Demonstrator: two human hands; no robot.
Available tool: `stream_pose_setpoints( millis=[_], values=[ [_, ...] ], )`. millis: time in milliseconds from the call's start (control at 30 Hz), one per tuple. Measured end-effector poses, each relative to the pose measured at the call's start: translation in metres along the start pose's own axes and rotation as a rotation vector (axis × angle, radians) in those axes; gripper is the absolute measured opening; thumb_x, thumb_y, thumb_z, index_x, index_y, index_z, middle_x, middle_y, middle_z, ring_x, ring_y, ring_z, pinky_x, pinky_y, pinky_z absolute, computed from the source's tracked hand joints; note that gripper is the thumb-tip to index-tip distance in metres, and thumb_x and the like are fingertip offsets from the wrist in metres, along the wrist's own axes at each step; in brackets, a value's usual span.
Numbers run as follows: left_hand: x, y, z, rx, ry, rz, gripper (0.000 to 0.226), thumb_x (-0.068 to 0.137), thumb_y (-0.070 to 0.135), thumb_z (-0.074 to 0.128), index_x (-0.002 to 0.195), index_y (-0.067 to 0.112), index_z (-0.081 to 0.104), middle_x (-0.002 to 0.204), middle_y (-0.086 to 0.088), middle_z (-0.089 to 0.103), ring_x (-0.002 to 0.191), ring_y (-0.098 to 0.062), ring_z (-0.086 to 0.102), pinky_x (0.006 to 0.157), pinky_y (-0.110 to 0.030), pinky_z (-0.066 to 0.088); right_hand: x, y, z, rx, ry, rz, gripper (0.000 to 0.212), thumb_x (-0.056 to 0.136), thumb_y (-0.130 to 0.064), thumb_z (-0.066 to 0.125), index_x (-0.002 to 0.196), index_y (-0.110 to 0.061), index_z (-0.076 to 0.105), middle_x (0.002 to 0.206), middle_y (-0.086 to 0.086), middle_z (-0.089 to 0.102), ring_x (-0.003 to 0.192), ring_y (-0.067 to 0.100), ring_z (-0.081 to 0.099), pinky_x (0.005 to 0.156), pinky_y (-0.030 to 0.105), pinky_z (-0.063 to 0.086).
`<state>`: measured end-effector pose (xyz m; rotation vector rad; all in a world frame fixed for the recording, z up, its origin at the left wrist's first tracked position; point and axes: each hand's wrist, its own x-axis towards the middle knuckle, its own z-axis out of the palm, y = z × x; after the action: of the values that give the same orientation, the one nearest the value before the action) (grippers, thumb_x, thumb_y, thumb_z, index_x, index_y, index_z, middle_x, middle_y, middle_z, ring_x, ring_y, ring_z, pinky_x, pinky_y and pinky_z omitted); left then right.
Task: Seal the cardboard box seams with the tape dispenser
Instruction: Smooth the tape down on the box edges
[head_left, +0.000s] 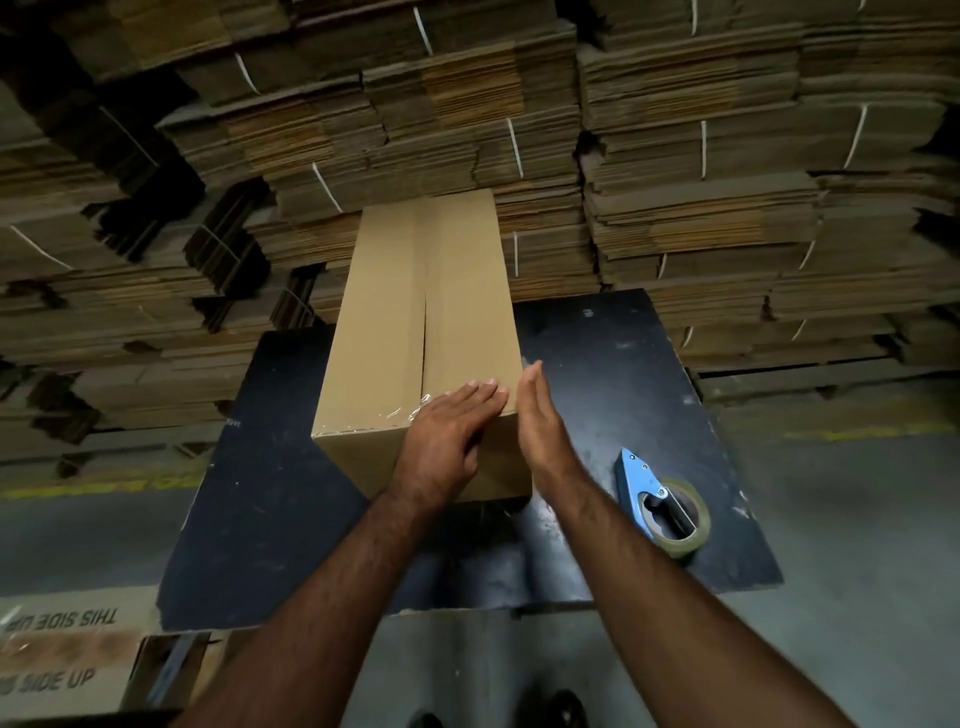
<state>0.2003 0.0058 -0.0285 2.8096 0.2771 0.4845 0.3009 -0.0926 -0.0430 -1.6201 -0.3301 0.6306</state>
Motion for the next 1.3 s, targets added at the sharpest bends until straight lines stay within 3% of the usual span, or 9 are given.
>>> stream_pose_setpoints(
  millis=[233, 333, 467, 600, 800, 967, 1133, 1233, 1300],
  values=[
    [0.004, -0.002, -0.002, -0.021, -0.002, -0.019, 0.065, 0.079, -0.001, 0.061, 0.141, 0.018, 0.056, 0.147, -0.001, 0.052, 0.136, -0.023, 0.048, 0.113, -0.041, 0.035, 0.001, 0.022, -0.04, -0.621, -0.139, -0.344, 0.06, 0.102, -0.043, 0.037, 0.156, -0.025, 0.019, 0.136, 0.008, 0.059, 0.117, 0.026, 0.058, 0.085, 0.015, 0.037],
    [-0.002, -0.001, -0.002, -0.025, -0.017, -0.026, 0.067, 0.08, -0.004, 0.063, 0.142, 0.019, 0.054, 0.148, -0.001, 0.051, 0.137, -0.023, 0.047, 0.113, -0.043, 0.035, -0.007, 0.037, -0.046, -0.724, -0.177, -0.362, 0.056, 0.104, -0.028, 0.041, 0.154, -0.024, 0.017, 0.143, 0.009, 0.052, 0.127, 0.027, 0.052, 0.095, 0.017, 0.035],
    [0.003, 0.0, -0.003, -0.019, 0.011, -0.003, 0.067, 0.079, -0.002, 0.062, 0.142, 0.02, 0.055, 0.147, 0.0, 0.052, 0.136, -0.022, 0.048, 0.113, -0.04, 0.034, -0.031, 0.031, -0.039, -0.508, 0.095, -0.217, 0.059, 0.102, -0.015, 0.045, 0.155, -0.016, 0.02, 0.144, 0.019, 0.049, 0.129, 0.031, 0.049, 0.102, 0.03, 0.037],
    [0.004, -0.001, 0.0, -0.037, 0.014, -0.003, 0.066, 0.077, 0.0, 0.062, 0.14, 0.018, 0.056, 0.146, -0.001, 0.053, 0.135, -0.023, 0.05, 0.111, -0.041, 0.036, -0.049, -0.006, 0.007, -0.09, 0.085, -0.108, 0.06, 0.104, -0.039, 0.038, 0.156, -0.022, 0.015, 0.159, -0.005, 0.024, 0.139, 0.002, 0.026, 0.107, 0.015, 0.02],
    [0.003, -0.002, -0.005, -0.059, -0.056, -0.013, 0.075, 0.07, 0.004, 0.051, 0.144, 0.016, 0.051, 0.149, -0.004, 0.05, 0.138, -0.026, 0.046, 0.114, -0.045, 0.036, -0.008, -0.019, 0.01, -0.151, 0.03, 0.023, 0.064, 0.104, -0.046, 0.027, 0.157, -0.019, 0.004, 0.163, 0.003, 0.014, 0.148, 0.016, 0.019, 0.116, 0.026, 0.015],
    [-0.001, 0.0, -0.016, -0.202, -0.081, -0.053, 0.056, 0.092, 0.022, 0.049, 0.147, 0.012, 0.047, 0.154, -0.006, 0.042, 0.145, -0.022, 0.035, 0.12, -0.041, 0.026, -0.012, -0.022, 0.004, -0.4, 0.115, -0.176, 0.061, 0.105, -0.037, 0.034, 0.156, -0.014, 0.012, 0.161, 0.012, 0.017, 0.148, 0.023, 0.019, 0.116, 0.031, 0.017],
    [-0.018, -0.033, -0.045, -0.098, 0.303, -0.443, 0.048, 0.097, 0.036, 0.051, 0.139, 0.013, 0.054, 0.154, -0.008, 0.043, 0.141, -0.025, 0.039, 0.116, -0.05, 0.029, -0.011, -0.031, 0.008, -0.496, 0.136, -0.303, 0.061, 0.102, -0.033, 0.044, 0.155, -0.015, 0.02, 0.161, 0.012, 0.019, 0.148, 0.022, 0.017, 0.119, 0.036, 0.021],
    [-0.031, -0.057, -0.056, -0.041, 0.233, -0.674, 0.057, 0.098, 0.044, 0.051, 0.147, 0.014, 0.043, 0.164, -0.01, 0.021, 0.143, -0.029, 0.033, 0.112, -0.057, 0.027, -0.005, -0.033, 0.008, -0.557, 0.097, -0.277, 0.064, 0.1, -0.032, 0.048, 0.155, -0.013, 0.021, 0.161, 0.012, 0.019, 0.149, 0.021, 0.013, 0.117, 0.03, 0.015],
    [-0.038, -0.068, -0.055, -0.195, 0.165, -0.739, 0.066, 0.1, 0.043, 0.05, 0.153, 0.009, 0.029, 0.165, -0.014, 0.013, 0.147, -0.031, 0.025, 0.115, -0.048, 0.026, -0.005, -0.033, 0.011, -0.595, 0.061, -0.212, 0.066, 0.099, -0.032, 0.049, 0.155, -0.013, 0.02, 0.161, 0.013, 0.019, 0.149, 0.022, 0.013, 0.116, 0.029, 0.016]
  ],
)
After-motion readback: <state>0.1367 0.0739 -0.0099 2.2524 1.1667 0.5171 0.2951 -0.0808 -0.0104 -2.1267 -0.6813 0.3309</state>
